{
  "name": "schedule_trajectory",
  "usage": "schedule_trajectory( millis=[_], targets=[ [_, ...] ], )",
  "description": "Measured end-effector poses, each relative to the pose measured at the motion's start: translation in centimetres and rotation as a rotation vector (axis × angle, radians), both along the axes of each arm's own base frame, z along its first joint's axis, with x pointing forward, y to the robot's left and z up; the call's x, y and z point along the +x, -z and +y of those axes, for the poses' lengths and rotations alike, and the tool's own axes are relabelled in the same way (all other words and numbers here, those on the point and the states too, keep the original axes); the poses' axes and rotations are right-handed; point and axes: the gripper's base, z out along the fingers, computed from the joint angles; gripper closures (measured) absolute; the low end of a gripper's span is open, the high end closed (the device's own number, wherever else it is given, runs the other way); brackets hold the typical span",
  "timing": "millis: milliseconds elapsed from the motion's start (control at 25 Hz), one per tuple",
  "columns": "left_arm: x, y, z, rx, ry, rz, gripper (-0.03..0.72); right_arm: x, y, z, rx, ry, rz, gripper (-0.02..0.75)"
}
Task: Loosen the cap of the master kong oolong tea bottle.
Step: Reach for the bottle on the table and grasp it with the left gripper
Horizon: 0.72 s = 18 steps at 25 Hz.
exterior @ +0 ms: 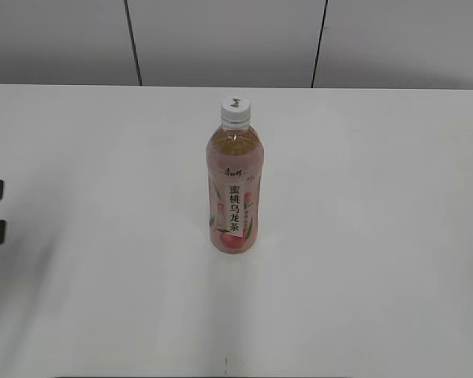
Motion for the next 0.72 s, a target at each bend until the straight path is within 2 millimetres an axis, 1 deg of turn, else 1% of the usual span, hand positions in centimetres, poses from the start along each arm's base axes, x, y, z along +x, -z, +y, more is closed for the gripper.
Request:
schedule_trajectory(
  millis=[120,240,360,520,640,720],
  targets=[
    [1.1,1.4,-2.3,0.099,0.117,-0.028,0.405,0.0,0.0,0.0,0.0,0.0,0.0,0.278],
    [1.9,2.8,-4.6,0.128,0.199,-0.06,0.409,0.0,0.0,0.0,0.0,0.0,0.0,0.278],
    [2.5,4.1,-6.3,0.047,0.258,-0.092,0.412,0.0,0.0,0.0,0.0,0.0,0.0,0.278],
    [3.0,5.5,-8.4,-0.073,0.409,-0.162,0.411,0.0,0.0,0.0,0.0,0.0,0.0,0.278],
    [3.0,6.6,-9.7,-0.115,0.527,-0.214,0.37,0.0,0.0,0.0,0.0,0.0,0.0,0.278],
    [3.0,7.5,-10.2,-0.138,0.573,-0.227,0.293,0.0,0.0,0.0,0.0,0.0,0.0,0.278]
  ],
)
